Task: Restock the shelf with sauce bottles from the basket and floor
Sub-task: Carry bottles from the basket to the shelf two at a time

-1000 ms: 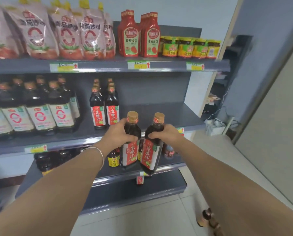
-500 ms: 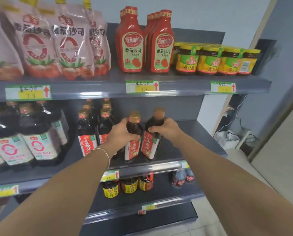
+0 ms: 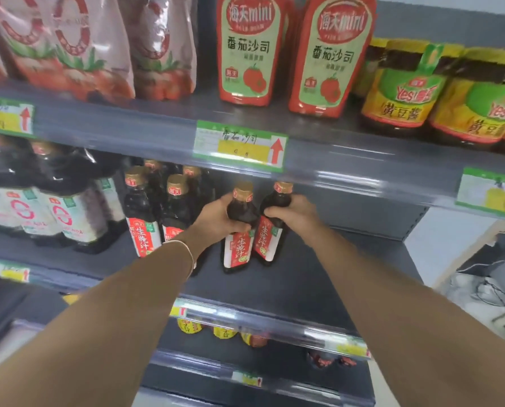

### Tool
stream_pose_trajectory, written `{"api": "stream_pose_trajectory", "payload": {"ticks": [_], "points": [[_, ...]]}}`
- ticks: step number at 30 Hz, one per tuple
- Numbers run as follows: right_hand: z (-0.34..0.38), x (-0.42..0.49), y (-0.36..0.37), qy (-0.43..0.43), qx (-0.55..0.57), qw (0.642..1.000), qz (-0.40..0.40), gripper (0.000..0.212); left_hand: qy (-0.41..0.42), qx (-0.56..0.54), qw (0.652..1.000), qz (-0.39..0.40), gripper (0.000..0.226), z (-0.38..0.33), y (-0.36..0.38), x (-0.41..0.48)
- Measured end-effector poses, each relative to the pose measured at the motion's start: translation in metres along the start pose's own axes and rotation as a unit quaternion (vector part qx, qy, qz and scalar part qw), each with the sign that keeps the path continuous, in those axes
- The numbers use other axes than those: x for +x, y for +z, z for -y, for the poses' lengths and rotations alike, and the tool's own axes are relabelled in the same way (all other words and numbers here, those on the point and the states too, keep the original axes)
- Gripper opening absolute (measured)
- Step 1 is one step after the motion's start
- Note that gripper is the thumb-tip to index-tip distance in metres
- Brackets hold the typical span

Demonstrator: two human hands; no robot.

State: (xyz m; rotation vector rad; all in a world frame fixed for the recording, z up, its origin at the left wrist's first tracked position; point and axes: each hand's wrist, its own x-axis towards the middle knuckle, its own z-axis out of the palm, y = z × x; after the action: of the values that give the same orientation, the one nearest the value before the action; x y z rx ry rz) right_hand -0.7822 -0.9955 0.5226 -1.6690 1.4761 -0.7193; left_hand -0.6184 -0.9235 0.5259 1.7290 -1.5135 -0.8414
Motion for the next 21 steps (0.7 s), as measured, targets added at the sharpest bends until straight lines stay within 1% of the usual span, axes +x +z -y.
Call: {"api": "stream_pose_trajectory", "payload": {"ticks": [2,3,5,8,10,12,14,16,18,21], "points": [[-0.003,0.012,0.004,-0.009,-0.001,1.000,0.014,0.034,-0.015,-0.026,0.999,0.014,0.058,0.000,0.000,0.006],[-0.004,0.017,0.007,-0.012,0.005,1.000,0.021,0.029,-0.024,-0.038,0.999,0.024,0.058,0.000,-0.001,0.008],[-0.004,0.023,0.011,-0.018,0.026,0.999,0.036,0.014,-0.040,-0.041,0.998,0.038,0.061,0.002,-0.004,0.012],[-0.006,0.025,0.015,-0.025,0.078,0.995,0.056,0.023,-0.030,-0.007,0.999,0.044,0.060,0.008,-0.004,0.016],[-0.015,0.025,0.015,-0.021,0.117,0.991,0.065,0.023,-0.018,-0.009,1.000,0.014,0.057,0.014,0.000,0.017],[-0.030,0.023,0.017,-0.009,0.133,0.988,0.074,0.036,-0.020,-0.029,0.999,-0.023,0.060,0.021,0.006,0.013],[-0.046,0.020,0.024,0.003,0.093,0.992,0.082,0.042,-0.035,-0.047,0.997,-0.045,0.065,0.035,0.017,0.009],[-0.059,0.015,0.033,0.019,0.049,0.996,0.075,0.044,-0.060,-0.065,0.994,-0.066,0.063,0.047,0.028,0.007],[-0.066,0.013,0.042,0.026,0.034,0.998,0.053,0.045,-0.079,-0.066,0.992,-0.075,0.060,0.053,0.036,0.006],[-0.070,0.017,0.046,0.012,0.016,0.999,0.039,0.046,-0.079,-0.084,0.990,-0.083,0.060,0.061,0.041,0.009]]}}
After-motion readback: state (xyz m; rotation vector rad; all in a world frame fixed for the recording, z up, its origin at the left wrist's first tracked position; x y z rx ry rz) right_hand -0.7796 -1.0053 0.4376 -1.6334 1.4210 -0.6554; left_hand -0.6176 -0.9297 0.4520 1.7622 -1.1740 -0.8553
